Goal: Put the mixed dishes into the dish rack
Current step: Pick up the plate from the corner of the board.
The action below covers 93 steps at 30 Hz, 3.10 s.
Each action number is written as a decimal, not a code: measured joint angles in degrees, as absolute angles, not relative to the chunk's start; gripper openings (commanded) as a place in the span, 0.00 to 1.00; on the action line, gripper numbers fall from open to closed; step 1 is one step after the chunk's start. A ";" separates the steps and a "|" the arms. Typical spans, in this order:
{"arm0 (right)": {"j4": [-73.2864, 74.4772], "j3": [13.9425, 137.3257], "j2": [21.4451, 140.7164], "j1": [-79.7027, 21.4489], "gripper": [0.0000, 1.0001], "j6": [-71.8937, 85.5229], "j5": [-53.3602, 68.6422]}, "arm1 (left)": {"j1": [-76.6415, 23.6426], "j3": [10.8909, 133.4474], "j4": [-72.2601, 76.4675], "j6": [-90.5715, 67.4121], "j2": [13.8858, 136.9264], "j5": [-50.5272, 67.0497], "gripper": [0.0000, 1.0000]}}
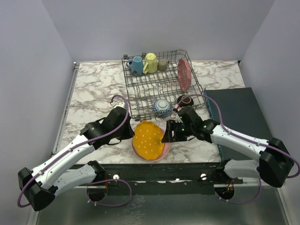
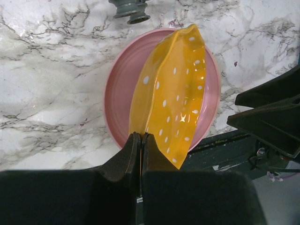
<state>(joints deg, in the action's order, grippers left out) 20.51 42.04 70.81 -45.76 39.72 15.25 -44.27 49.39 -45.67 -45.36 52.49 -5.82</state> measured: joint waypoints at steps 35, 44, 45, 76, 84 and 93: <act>7.35 42.78 86.61 -45.76 0.66 41.15 15.31 | -44.27 45.19 -49.67 -52.73 51.55 -10.90 0.00; 4.54 42.57 88.20 -45.82 0.66 41.85 17.26 | -44.27 43.53 -48.86 -53.47 53.63 -10.92 0.00; 4.25 42.37 88.20 -45.80 0.66 41.98 17.52 | -44.27 43.18 -48.69 -53.60 53.98 -10.90 0.00; 3.27 38.41 84.20 -44.88 0.68 44.73 18.94 | -43.94 38.52 -40.38 -53.56 58.35 -11.49 0.00; 6.35 39.99 84.20 -45.12 0.69 45.67 17.17 | -43.94 37.23 -38.41 -54.24 58.33 -11.51 0.00; 9.91 42.50 85.86 -45.71 0.69 45.69 15.77 | -43.94 34.09 -35.07 -55.83 55.86 -11.60 0.00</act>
<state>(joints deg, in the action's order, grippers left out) 9.91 42.50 85.86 -45.71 45.69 15.77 -43.94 34.09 -35.07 -55.83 55.86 -11.60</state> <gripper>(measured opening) 0.690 0.017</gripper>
